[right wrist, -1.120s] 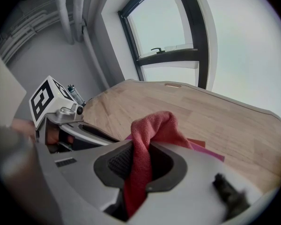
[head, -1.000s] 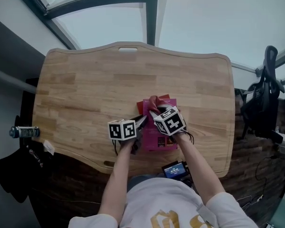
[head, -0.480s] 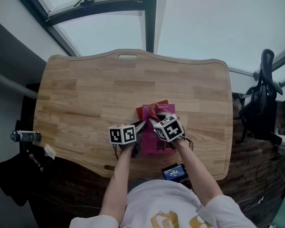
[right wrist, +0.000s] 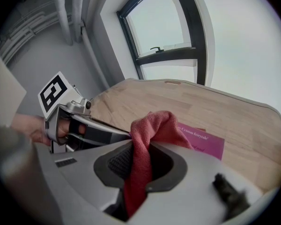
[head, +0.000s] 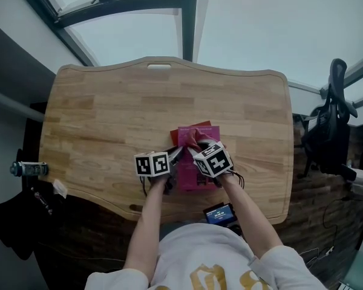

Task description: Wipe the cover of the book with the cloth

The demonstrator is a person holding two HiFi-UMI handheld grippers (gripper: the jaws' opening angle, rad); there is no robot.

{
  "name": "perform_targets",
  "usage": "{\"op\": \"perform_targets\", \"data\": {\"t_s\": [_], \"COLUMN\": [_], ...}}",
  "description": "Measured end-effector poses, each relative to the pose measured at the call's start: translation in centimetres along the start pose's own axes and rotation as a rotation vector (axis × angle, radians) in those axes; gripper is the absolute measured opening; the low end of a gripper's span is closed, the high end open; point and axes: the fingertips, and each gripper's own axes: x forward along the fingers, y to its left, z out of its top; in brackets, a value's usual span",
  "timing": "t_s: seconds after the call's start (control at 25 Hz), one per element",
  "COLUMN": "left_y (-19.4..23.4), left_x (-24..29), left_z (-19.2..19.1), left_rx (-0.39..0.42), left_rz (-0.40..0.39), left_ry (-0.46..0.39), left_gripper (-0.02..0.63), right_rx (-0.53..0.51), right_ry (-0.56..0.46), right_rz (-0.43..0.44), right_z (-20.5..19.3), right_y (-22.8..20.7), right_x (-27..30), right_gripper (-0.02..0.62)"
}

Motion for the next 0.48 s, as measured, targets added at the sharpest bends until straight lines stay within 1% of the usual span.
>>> {"op": "perform_targets", "data": {"t_s": [0.48], "left_y": [-0.1], "left_x": [0.0], "left_z": [0.0], "left_rx": [-0.013], "left_rz": [-0.02], "left_ry": [-0.006], "left_gripper": [0.074], "right_rx": [0.012], "right_ry": [0.0], "right_rz": [-0.002], "right_z": [-1.2], "right_y": [0.9], "right_x": [-0.7], "right_gripper": [0.071]}}
